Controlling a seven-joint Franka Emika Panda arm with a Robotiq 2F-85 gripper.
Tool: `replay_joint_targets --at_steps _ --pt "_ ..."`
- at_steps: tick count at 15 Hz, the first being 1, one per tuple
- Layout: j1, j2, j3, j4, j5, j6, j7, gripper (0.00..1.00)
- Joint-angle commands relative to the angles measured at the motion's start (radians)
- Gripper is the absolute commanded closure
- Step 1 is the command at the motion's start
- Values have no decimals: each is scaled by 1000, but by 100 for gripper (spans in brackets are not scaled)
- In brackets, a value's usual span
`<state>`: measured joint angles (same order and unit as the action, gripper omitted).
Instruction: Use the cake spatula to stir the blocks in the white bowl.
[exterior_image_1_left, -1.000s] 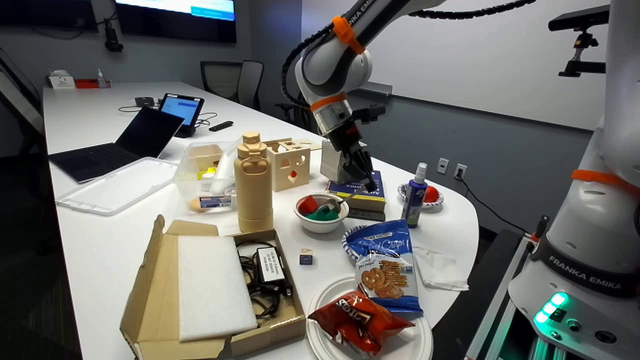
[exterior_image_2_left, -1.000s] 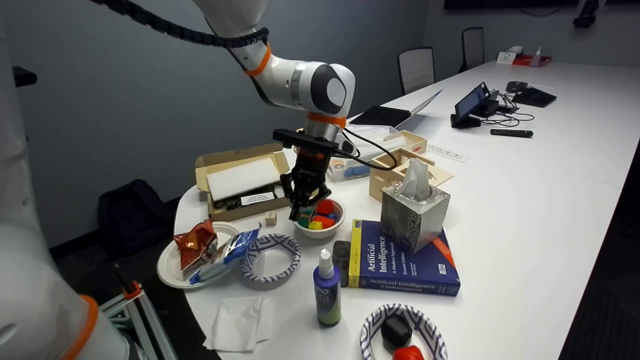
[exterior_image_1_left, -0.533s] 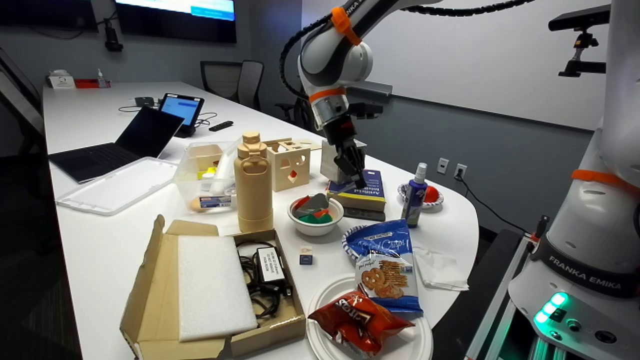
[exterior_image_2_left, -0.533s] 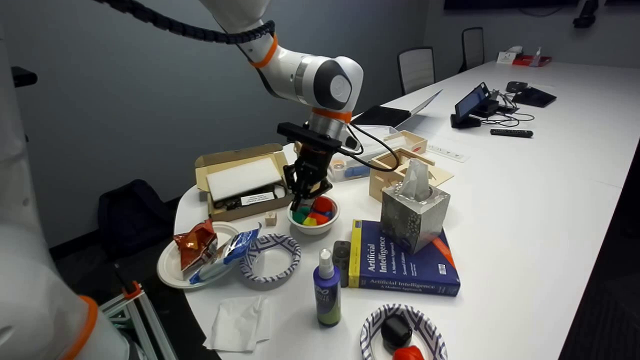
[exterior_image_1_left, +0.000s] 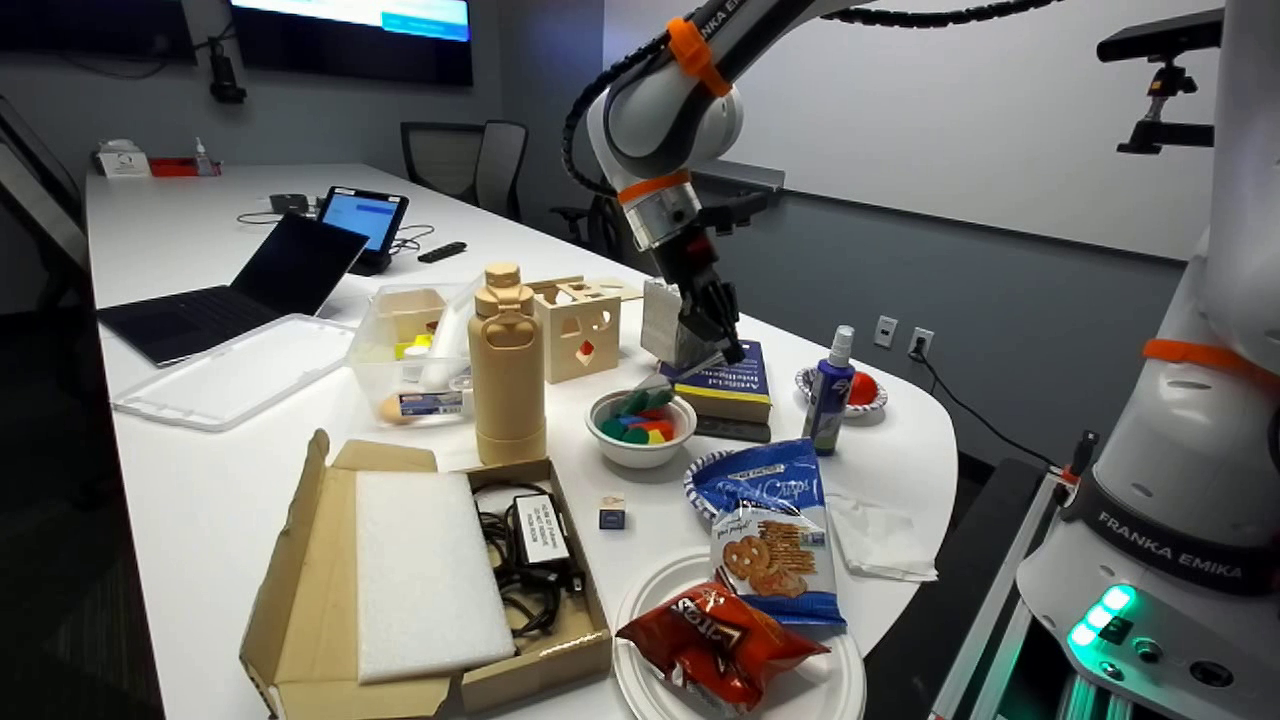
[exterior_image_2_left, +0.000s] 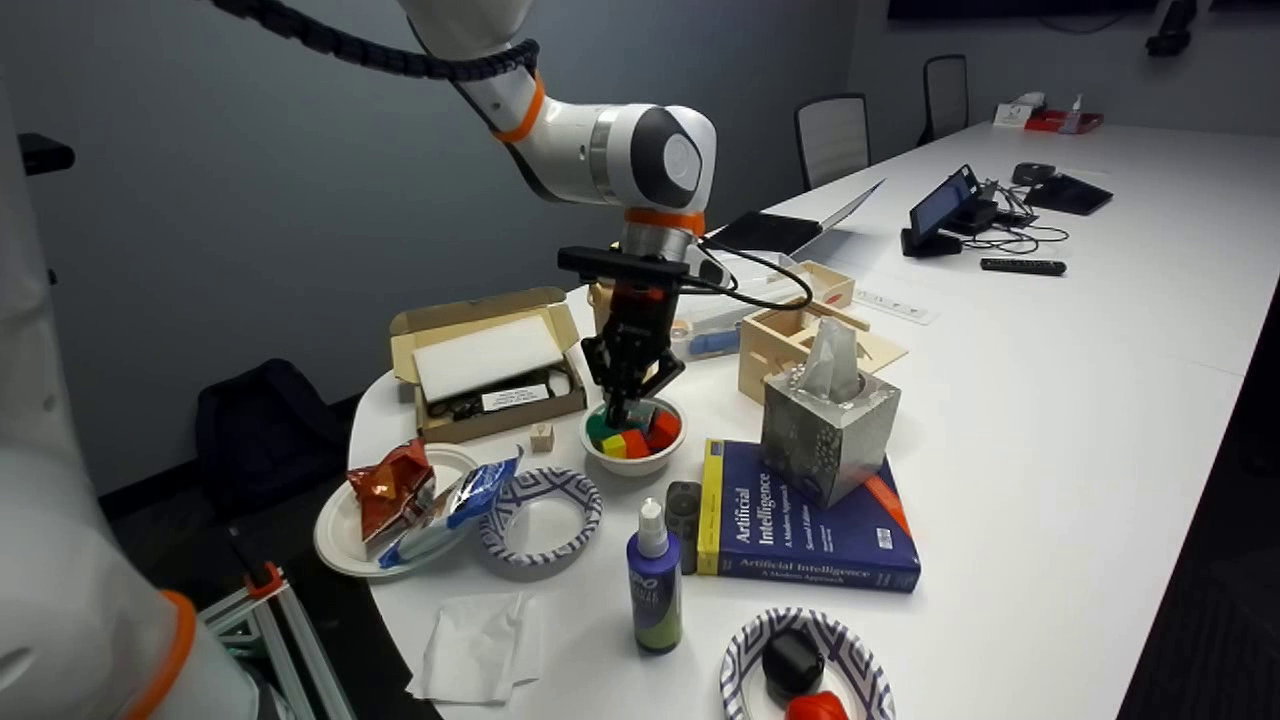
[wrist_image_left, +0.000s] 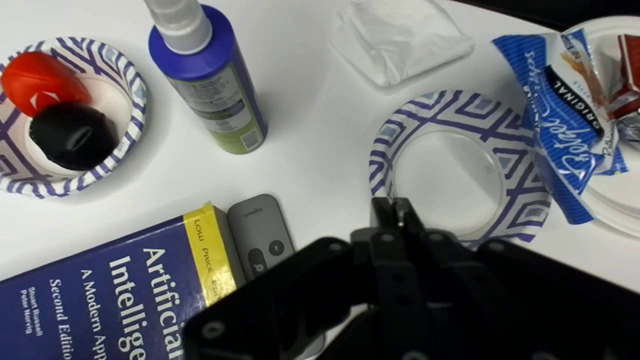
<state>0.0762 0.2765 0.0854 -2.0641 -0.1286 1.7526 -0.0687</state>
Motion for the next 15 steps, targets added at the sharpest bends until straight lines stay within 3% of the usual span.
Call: replay_joint_targets --at_steps 1,7,15 --pt "16 -4 -2 23 -28 -110 14 99" --pt "10 15 19 61 12 -265 -96 99" --pt "-4 53 28 74 145 -227 -203 99"
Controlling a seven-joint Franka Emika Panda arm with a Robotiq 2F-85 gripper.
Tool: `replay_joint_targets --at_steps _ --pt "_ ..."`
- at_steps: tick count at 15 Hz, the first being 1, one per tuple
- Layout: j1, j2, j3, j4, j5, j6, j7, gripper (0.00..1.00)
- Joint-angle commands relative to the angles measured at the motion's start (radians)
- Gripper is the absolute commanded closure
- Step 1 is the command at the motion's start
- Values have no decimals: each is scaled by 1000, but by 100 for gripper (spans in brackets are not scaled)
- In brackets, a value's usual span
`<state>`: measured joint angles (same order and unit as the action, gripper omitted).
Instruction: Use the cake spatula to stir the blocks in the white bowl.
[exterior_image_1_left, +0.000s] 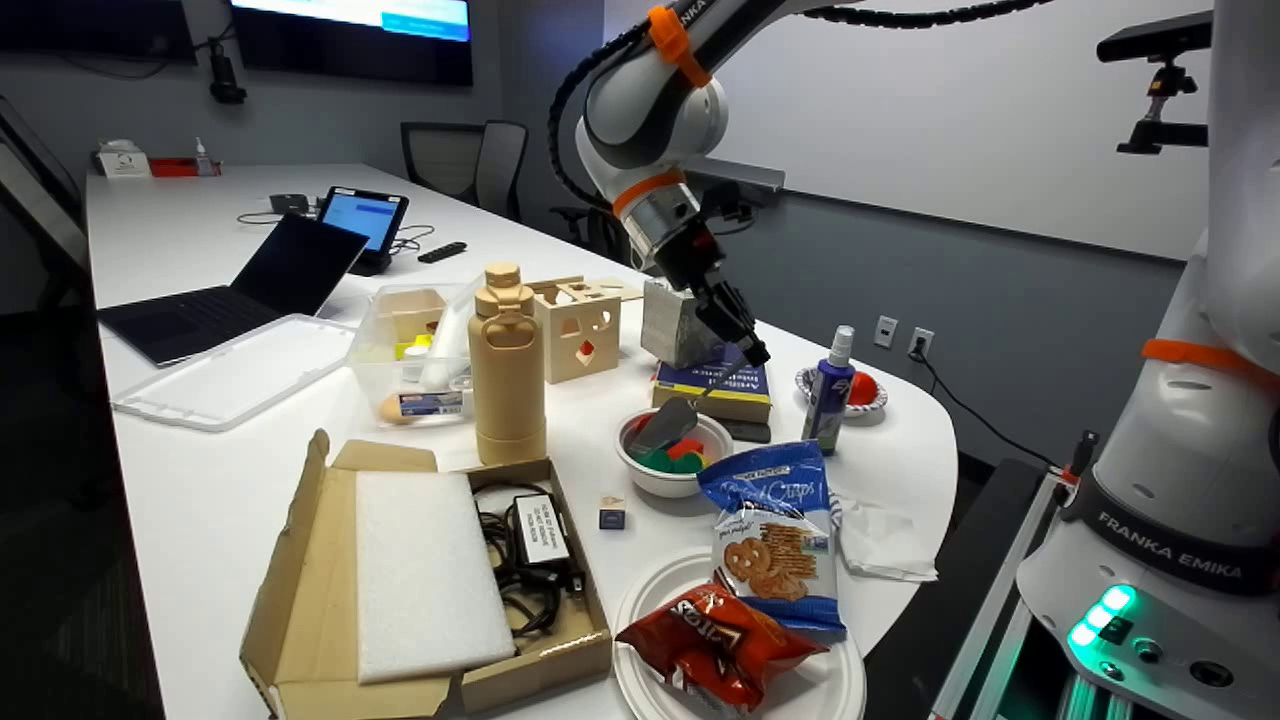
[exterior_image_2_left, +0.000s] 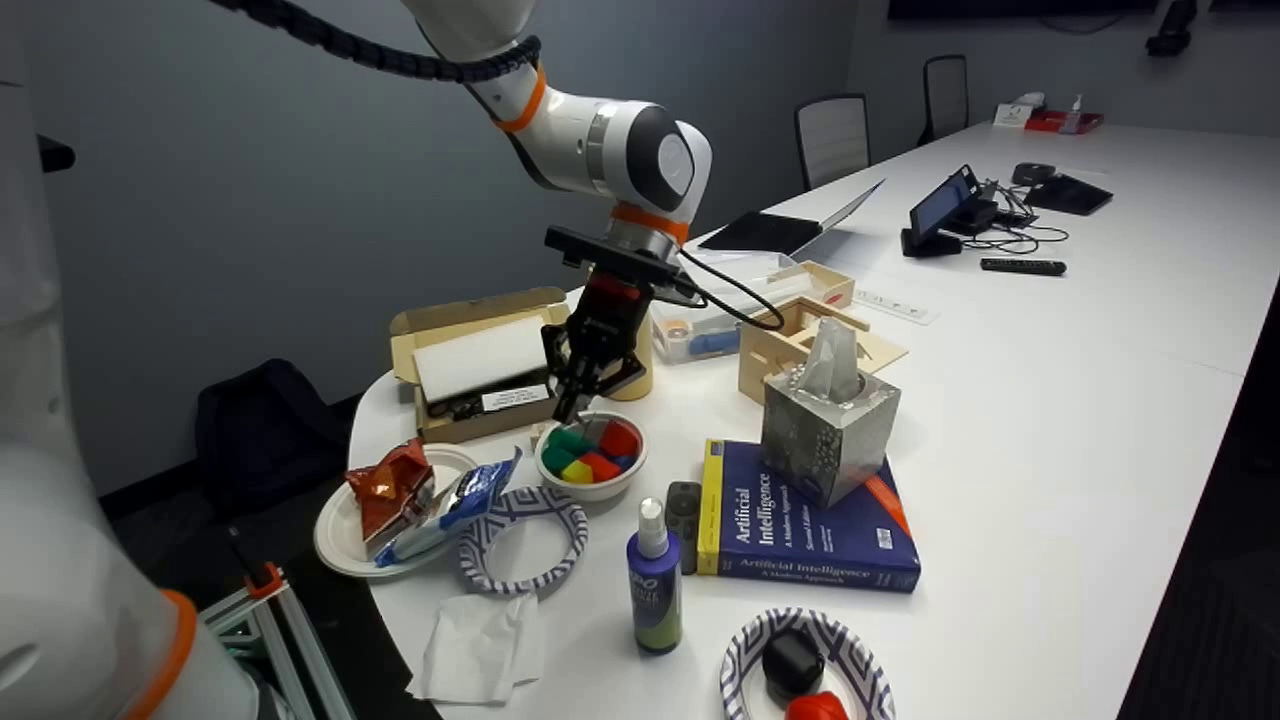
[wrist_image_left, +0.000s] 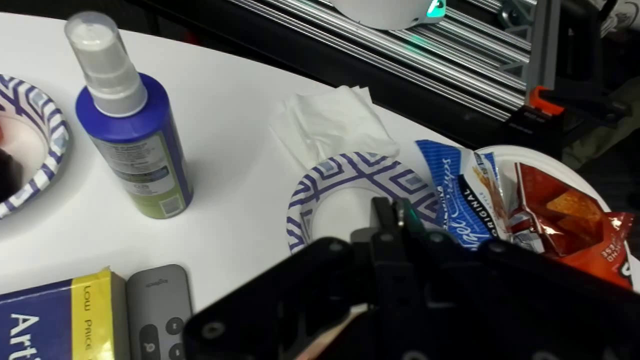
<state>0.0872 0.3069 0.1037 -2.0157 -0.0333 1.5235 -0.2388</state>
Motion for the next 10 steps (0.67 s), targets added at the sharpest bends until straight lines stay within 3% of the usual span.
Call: replay_joint_targets --at_steps 1,10 --pt "-15 26 9 25 63 17 -31 99" --pt "0 25 -11 10 26 238 72 99"
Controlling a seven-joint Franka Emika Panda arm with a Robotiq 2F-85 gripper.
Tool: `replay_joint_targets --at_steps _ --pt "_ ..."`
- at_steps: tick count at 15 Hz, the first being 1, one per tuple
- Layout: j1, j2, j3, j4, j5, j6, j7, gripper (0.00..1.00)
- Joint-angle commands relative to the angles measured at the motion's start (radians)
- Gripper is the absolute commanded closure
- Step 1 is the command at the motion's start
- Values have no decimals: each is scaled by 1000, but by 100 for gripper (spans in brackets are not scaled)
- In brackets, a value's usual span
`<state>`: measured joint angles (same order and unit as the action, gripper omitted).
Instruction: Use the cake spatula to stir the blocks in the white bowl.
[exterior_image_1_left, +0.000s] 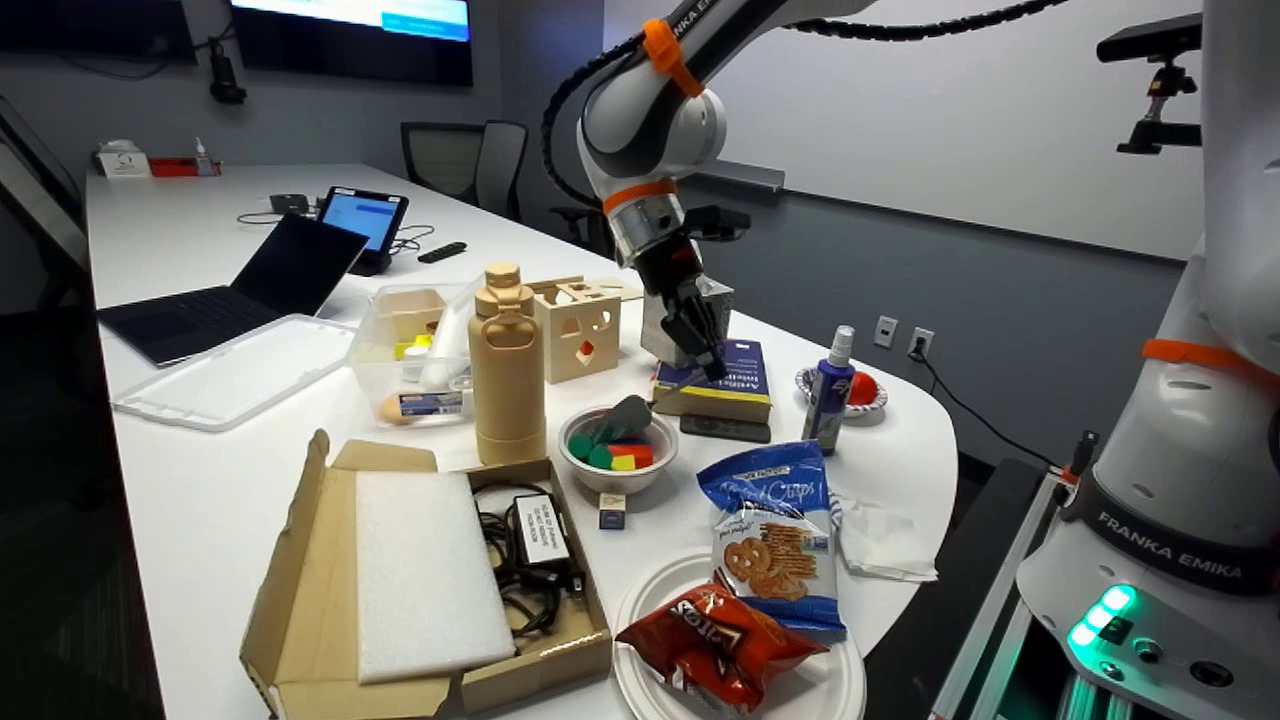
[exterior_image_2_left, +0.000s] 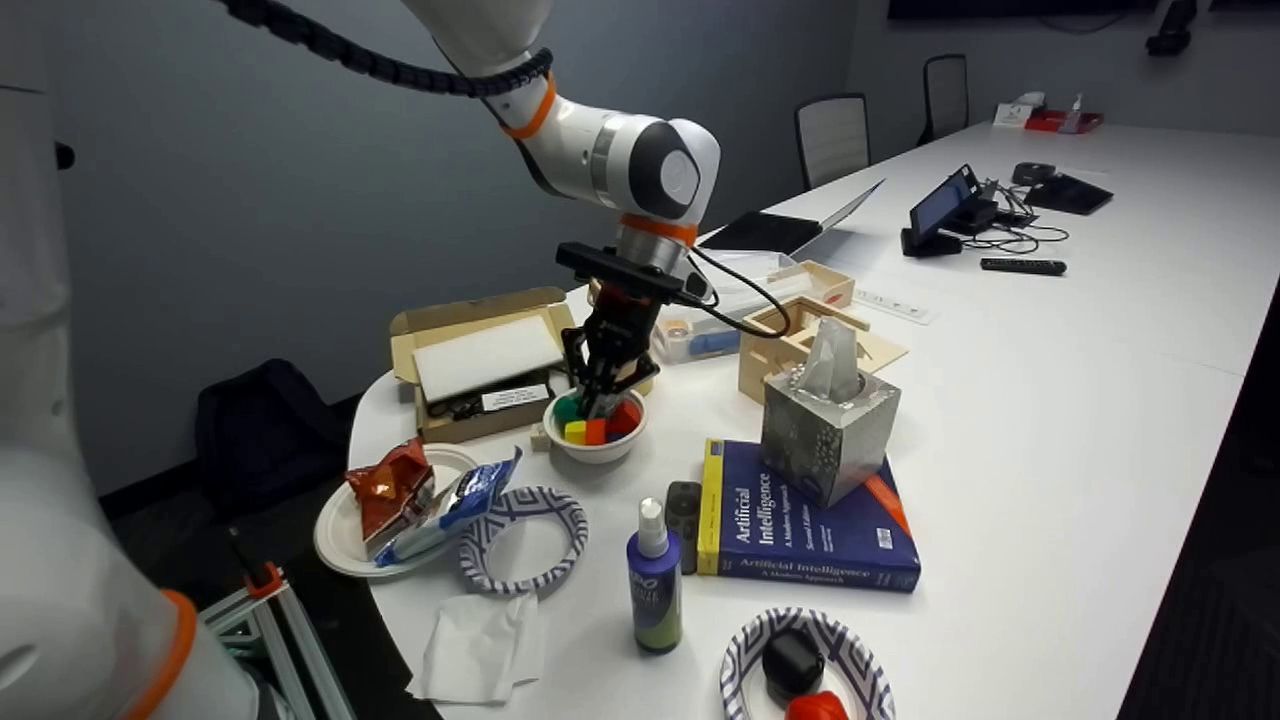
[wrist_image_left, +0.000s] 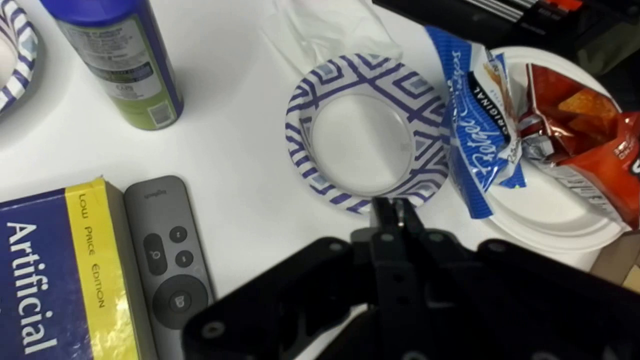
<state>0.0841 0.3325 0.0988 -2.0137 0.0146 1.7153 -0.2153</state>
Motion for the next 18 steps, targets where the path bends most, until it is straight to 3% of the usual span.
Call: replay_joint_targets --at_steps 1,9,13,18 --pt "5 -5 -10 8 -36 55 64 99" --pt "12 -19 -31 32 -152 -36 186 99" --pt "-1 -8 -21 50 -108 -102 153 99" --pt "-10 -3 -17 33 -55 -66 139 99"
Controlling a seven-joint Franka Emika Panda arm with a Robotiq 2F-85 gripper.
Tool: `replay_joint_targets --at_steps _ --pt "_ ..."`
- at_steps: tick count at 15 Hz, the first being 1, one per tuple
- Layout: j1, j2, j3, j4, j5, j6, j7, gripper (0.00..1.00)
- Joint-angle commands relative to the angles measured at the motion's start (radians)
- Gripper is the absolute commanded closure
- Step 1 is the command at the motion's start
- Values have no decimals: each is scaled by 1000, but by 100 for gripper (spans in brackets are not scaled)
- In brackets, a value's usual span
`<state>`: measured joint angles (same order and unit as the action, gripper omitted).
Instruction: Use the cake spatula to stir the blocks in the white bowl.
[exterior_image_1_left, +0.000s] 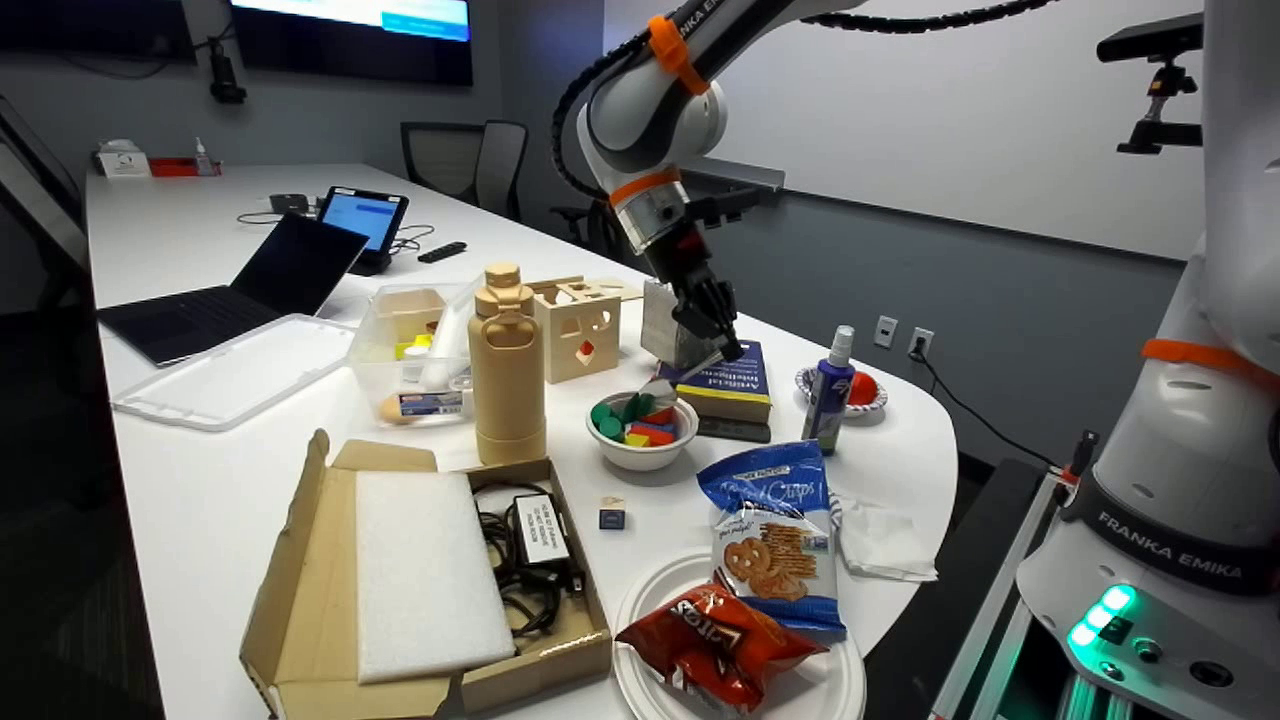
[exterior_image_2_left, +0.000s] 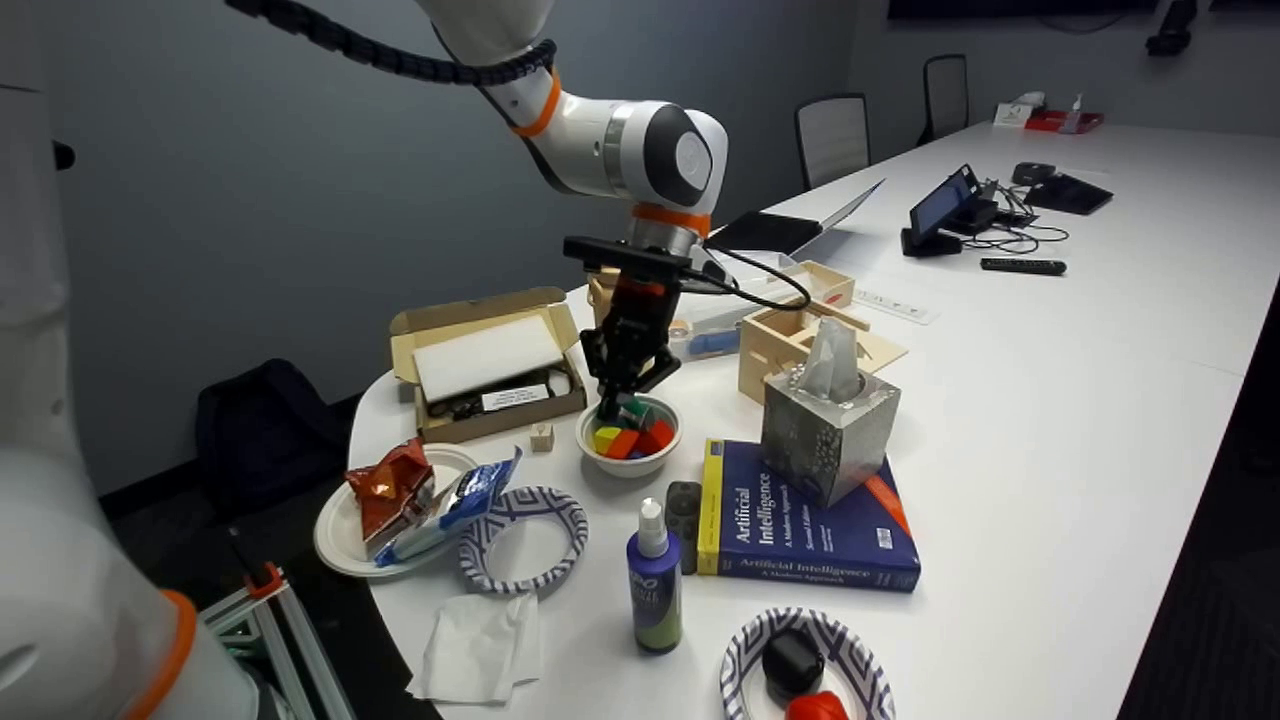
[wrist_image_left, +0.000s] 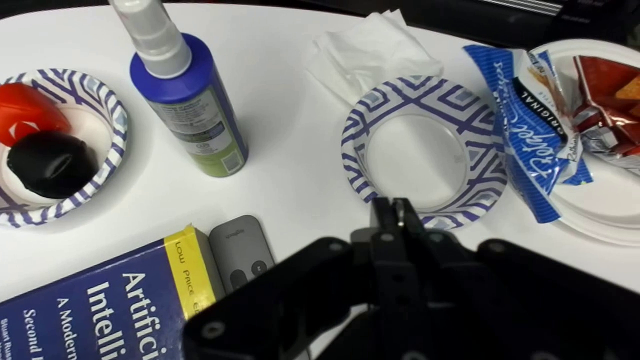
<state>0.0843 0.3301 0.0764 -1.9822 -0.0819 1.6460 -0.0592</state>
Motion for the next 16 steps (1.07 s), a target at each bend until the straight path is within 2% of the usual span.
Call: replay_joint_targets --at_steps 1,9,10,11,12,16 --pt "-11 0 6 -3 54 17 -18 99" --pt "-24 20 -5 -29 111 101 -15 99" --pt "-26 23 -6 -30 114 107 -15 71" --pt "-28 25 -6 -30 117 111 -14 70" --pt "-30 29 -7 -30 116 111 -13 65" --pt "-35 38 -8 -32 118 118 -13 34"
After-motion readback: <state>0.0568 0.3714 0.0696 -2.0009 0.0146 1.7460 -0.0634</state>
